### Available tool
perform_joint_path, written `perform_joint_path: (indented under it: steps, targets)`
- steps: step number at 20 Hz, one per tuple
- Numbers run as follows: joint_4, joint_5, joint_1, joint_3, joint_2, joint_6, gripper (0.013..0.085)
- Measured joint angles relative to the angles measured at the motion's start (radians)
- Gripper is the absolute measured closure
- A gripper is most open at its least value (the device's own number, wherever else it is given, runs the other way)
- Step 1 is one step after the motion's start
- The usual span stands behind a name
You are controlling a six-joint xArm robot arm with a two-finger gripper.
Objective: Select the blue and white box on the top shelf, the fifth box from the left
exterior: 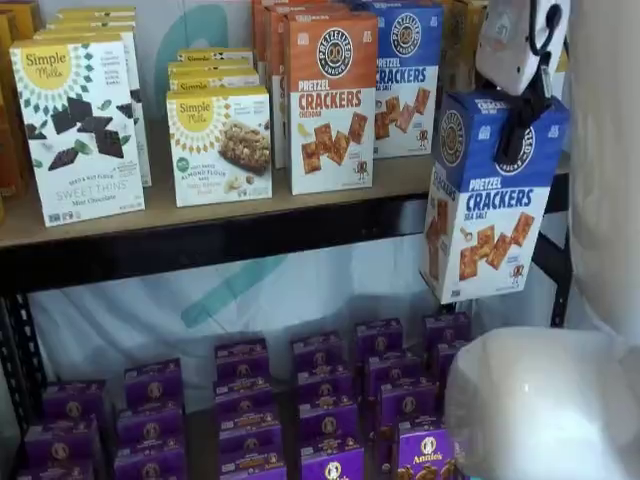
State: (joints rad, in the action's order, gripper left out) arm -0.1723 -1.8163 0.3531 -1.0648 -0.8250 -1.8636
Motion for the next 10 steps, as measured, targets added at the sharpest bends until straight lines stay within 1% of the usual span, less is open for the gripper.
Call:
perform_joint_path:
  steps: [3, 10]
  targets:
    - [-0.004, 0.001, 0.001, 0.016, -0.011, 0.000, 0.0410]
    - [0.000, 0.015, -0.015, 0.038, -0.014, 0.012, 0.0410]
